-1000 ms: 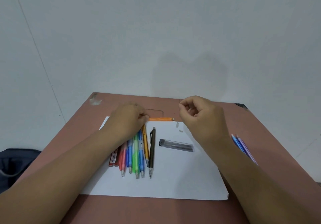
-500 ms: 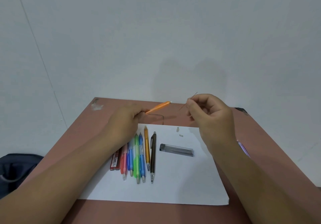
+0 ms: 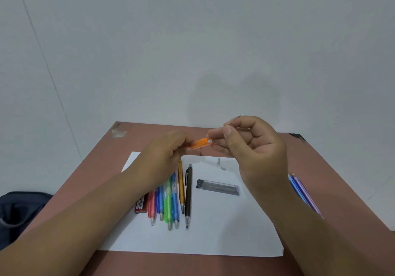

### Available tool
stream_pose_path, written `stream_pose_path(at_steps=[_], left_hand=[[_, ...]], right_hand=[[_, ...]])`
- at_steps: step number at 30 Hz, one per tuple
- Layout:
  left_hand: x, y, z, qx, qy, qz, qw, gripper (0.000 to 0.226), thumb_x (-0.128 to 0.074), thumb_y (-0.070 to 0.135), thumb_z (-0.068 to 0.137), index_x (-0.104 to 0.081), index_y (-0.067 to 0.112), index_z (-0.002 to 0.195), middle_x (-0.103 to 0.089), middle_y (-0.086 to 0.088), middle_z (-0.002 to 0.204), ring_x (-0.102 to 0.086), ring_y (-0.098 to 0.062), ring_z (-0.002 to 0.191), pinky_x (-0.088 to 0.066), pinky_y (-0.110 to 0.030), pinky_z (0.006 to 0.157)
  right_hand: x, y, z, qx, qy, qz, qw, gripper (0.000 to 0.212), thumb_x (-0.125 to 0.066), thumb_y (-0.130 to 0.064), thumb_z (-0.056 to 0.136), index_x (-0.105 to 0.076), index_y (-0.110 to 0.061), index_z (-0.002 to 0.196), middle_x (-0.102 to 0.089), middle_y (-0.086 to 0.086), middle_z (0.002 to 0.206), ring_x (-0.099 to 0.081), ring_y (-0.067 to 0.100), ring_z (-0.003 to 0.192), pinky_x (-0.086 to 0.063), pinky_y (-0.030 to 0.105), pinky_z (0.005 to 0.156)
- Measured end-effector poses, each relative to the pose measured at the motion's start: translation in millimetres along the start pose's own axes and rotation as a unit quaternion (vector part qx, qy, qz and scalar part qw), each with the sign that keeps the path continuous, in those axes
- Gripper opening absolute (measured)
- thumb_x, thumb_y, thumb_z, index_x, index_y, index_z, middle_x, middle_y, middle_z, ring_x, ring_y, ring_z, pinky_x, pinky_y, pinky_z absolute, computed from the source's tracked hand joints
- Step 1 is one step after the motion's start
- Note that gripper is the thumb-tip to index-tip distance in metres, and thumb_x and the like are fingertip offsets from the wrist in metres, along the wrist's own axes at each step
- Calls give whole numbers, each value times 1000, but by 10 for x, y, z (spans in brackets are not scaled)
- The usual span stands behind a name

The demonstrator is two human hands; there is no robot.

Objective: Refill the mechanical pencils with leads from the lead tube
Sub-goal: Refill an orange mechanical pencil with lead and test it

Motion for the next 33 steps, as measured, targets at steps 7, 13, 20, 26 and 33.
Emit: stream_pose_path(at_steps=[7, 13, 20, 26, 33], left_hand=[[-20, -18, -1, -3, 4, -15, 1000, 25, -59, 6, 97, -69, 29, 103, -64, 13, 95, -58, -9, 92, -52, -33, 80], [-32, -15, -4, -5, 6, -15, 1000, 19, -62, 9, 96, -69, 26, 102, -64, 14, 92, -57, -6, 90, -49, -26, 77], [-42, -13, 2, -6, -2, -19, 1000, 18, -62, 9, 96, -69, 25, 100, -62, 15, 90, -55, -5, 89, -48, -25, 76], [-13, 36, -4, -15, -4, -28, 999, 27, -62, 9, 96, -64, 37, 97, -60, 20, 88, -55, -2, 89, -41, -11, 73], [-20, 18, -8, -15, 2, -29, 999, 21, -62, 11, 96, -68, 31, 101, -62, 22, 90, -57, -1, 90, -41, -10, 74]], right_hand=[[2, 30, -10, 34, -13, -13, 999, 10, -60, 3, 96, -64, -7, 96, -77, 15, 88, -76, 32, 87, -61, 41, 79], [2, 51, -8, 48, -22, -17, 998, 12, -60, 2, 96, -65, -9, 96, -77, 14, 88, -76, 31, 87, -61, 40, 79], [7, 59, -7, 57, -26, -25, 998, 8, -61, 4, 94, -64, -2, 97, -76, 15, 89, -76, 27, 87, -61, 33, 77], [29, 96, 12, 80, -31, -80, 993, 11, -65, -2, 94, -68, -12, 97, -77, 8, 92, -76, 25, 91, -61, 40, 82], [50, 179, 24, 72, -22, -152, 985, 10, -72, -1, 89, -76, -4, 98, -77, 0, 90, -75, 12, 86, -56, 17, 79]])
Point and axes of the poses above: each hand's wrist, its own z-axis towards the middle knuckle, its own x-axis out of the back of the hand, y = z × x, the point moved 1 cm from there along z, towards the middle knuckle
